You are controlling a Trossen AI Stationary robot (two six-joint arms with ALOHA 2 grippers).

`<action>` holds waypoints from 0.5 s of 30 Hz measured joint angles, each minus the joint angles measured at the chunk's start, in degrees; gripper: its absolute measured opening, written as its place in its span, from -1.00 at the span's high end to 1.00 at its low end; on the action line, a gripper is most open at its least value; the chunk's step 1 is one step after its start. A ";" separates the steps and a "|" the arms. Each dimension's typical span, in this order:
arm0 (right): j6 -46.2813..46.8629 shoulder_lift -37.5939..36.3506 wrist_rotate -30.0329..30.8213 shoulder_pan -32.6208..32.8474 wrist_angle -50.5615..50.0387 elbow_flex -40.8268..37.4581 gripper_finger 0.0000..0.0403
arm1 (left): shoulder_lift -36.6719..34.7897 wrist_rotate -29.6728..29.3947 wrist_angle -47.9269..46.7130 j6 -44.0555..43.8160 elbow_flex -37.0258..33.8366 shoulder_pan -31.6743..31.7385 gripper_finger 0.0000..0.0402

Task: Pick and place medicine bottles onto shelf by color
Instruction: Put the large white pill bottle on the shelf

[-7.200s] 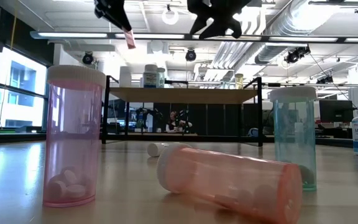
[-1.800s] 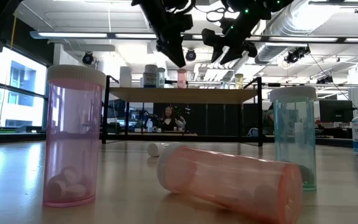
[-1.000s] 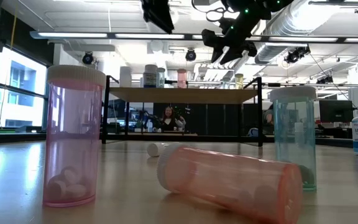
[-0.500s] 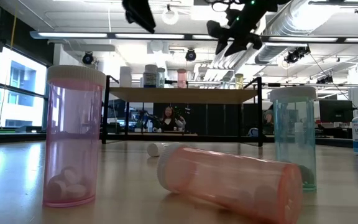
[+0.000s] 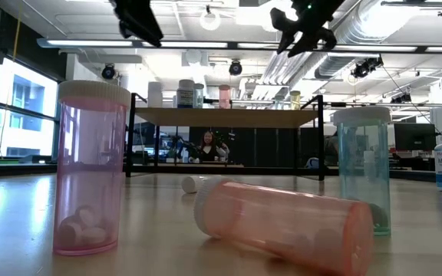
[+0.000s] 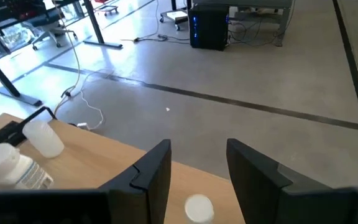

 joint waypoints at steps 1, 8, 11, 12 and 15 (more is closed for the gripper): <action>0.41 -0.54 -0.09 0.00 -0.76 0.00 0.27 | -1.24 0.00 0.41 -0.57 -1.27 0.00 0.10; 0.87 -4.53 -6.25 0.45 -2.89 0.00 0.24 | -10.46 0.00 2.67 -3.61 -9.13 0.00 0.10; 0.85 -6.05 -7.16 1.63 -3.24 0.00 0.17 | -14.24 0.01 4.00 -5.36 -11.97 0.00 0.10; 0.85 -6.53 -7.52 2.11 -3.61 0.00 0.14 | -15.45 0.00 4.17 -5.75 -12.82 0.00 0.10; 1.36 -7.98 -7.63 3.77 -5.41 0.00 0.04 | -18.49 0.02 4.39 -6.88 -14.47 0.00 0.10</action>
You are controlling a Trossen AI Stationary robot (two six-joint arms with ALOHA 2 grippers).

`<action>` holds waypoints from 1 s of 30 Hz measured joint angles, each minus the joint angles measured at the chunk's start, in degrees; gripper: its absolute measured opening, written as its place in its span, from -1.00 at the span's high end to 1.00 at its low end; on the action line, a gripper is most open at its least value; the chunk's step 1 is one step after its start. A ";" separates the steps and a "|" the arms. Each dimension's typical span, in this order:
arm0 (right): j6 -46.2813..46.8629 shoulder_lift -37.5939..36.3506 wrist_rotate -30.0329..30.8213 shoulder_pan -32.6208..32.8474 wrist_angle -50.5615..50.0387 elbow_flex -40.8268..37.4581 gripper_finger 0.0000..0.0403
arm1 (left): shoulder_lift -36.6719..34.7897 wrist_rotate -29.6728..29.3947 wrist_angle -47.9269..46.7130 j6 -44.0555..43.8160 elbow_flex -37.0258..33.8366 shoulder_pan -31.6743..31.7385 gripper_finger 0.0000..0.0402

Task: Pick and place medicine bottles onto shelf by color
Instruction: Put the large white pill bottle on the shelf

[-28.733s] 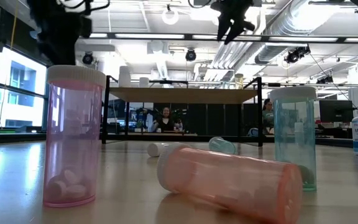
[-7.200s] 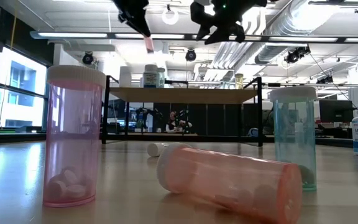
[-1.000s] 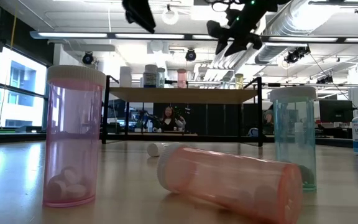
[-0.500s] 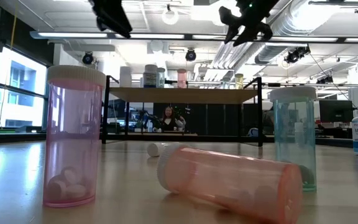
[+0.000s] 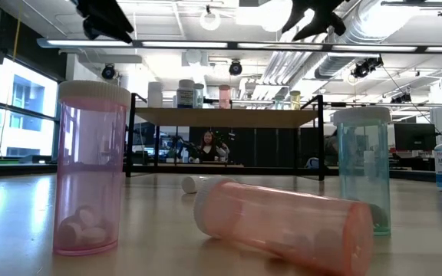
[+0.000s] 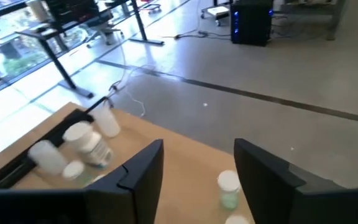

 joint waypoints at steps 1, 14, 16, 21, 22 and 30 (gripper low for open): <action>0.74 -0.59 -0.03 0.52 -0.73 0.00 0.02 | -0.93 0.00 0.03 -0.57 -0.61 0.00 0.10; 6.66 -6.97 -15.01 5.52 -15.57 0.00 -0.03 | -12.04 0.24 10.37 -6.51 -10.43 -3.50 0.10; 9.40 -7.05 -17.88 6.72 -18.99 0.00 -0.03 | -12.96 0.36 14.64 -8.28 -12.44 -4.64 0.10; 15.59 -6.98 -22.22 10.81 -29.58 0.00 -0.03 | -13.51 4.78 22.59 -9.94 -15.51 -7.53 0.10; 16.81 -6.98 -22.27 11.94 -31.63 0.00 -0.03 | -13.31 5.49 23.10 -10.32 -15.58 -8.14 0.10; 26.73 -6.96 -22.25 21.79 -38.04 -1.41 -0.03 | -12.83 6.05 23.74 -12.57 -15.61 -14.21 0.10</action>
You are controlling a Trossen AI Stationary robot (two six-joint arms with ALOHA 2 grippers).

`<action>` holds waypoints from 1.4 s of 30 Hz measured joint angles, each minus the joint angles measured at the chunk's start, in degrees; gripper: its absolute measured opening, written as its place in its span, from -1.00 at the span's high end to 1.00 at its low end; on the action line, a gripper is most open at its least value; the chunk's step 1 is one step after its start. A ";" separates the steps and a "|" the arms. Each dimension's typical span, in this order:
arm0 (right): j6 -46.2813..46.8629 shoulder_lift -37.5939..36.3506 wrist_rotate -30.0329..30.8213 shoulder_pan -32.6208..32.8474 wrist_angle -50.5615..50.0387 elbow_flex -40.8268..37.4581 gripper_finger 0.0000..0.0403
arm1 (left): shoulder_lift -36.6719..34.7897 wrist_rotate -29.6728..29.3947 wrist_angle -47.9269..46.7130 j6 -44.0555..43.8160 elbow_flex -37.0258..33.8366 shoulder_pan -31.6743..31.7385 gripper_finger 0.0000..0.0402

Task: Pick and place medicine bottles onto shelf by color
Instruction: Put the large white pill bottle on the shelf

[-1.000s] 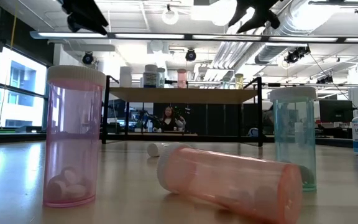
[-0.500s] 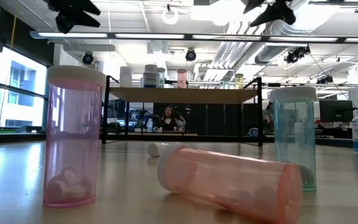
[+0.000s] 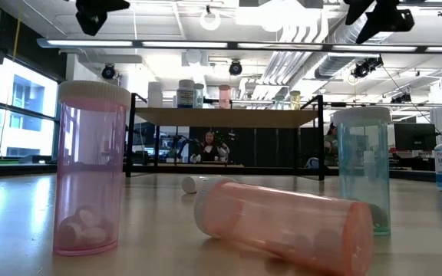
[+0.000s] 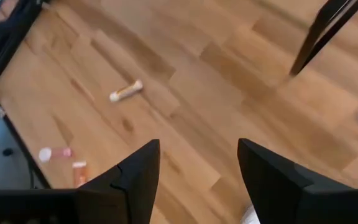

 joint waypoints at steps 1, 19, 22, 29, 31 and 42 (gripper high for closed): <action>1.12 0.00 0.00 1.17 0.47 -0.51 -0.03 | -0.02 0.00 0.00 -0.46 0.00 -0.83 0.10; 25.44 0.46 1.33 13.01 -1.85 -12.84 -0.03 | 2.85 -0.04 4.95 -9.80 0.00 -12.57 0.10; 29.71 0.46 1.19 14.52 -2.23 -15.58 -0.03 | 4.12 -0.04 5.92 -9.80 0.00 -13.10 0.10; 37.58 0.46 -1.31 16.34 -3.70 -18.92 -0.03 | 6.80 -0.04 5.84 -9.79 0.02 -13.16 0.10; 40.03 0.46 -1.27 16.93 -3.76 -19.30 -0.03 | 7.23 -0.09 5.81 -9.78 0.02 -13.16 0.10; 47.80 3.30 -0.14 19.57 -5.30 -19.49 -0.03 | 7.28 -0.04 9.96 -3.64 0.02 -13.16 0.10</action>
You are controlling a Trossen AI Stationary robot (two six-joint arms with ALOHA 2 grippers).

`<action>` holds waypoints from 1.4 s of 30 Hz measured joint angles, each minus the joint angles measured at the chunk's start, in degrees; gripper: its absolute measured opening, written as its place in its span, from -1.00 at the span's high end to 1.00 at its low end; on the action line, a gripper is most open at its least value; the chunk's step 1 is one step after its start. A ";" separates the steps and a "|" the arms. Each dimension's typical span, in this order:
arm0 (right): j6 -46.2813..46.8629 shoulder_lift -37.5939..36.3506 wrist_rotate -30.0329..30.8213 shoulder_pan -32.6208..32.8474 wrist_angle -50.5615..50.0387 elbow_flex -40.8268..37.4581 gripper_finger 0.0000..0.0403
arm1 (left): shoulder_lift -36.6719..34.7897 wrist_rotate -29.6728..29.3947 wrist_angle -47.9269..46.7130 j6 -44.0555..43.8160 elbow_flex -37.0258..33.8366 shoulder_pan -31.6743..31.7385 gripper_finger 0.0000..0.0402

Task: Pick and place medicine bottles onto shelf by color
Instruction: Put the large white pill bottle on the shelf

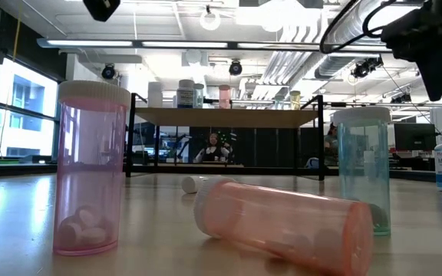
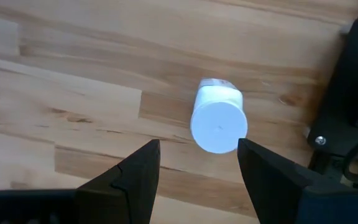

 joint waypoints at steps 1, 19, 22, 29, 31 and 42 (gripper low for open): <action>0.00 0.60 -0.09 0.12 0.03 0.00 -0.03 | 0.00 0.00 0.44 0.42 0.00 0.00 0.10; 5.94 6.51 -0.72 0.28 -2.25 0.00 -0.03 | 0.01 0.02 0.53 5.97 0.00 0.00 0.10; 7.45 7.86 -0.67 0.28 -2.23 0.00 -0.03 | 0.00 0.00 0.51 5.97 0.00 0.00 0.10; 9.79 12.20 -0.67 0.28 -2.27 0.00 -0.03 | 0.01 0.01 0.49 5.97 0.00 0.00 0.10; 10.54 13.48 -0.67 0.28 -2.23 0.00 -0.03 | 0.02 0.02 0.49 5.97 0.00 0.00 0.10; 10.64 15.96 -2.51 0.23 -0.96 0.02 0.05 | 0.00 0.00 0.38 8.37 0.00 0.00 0.10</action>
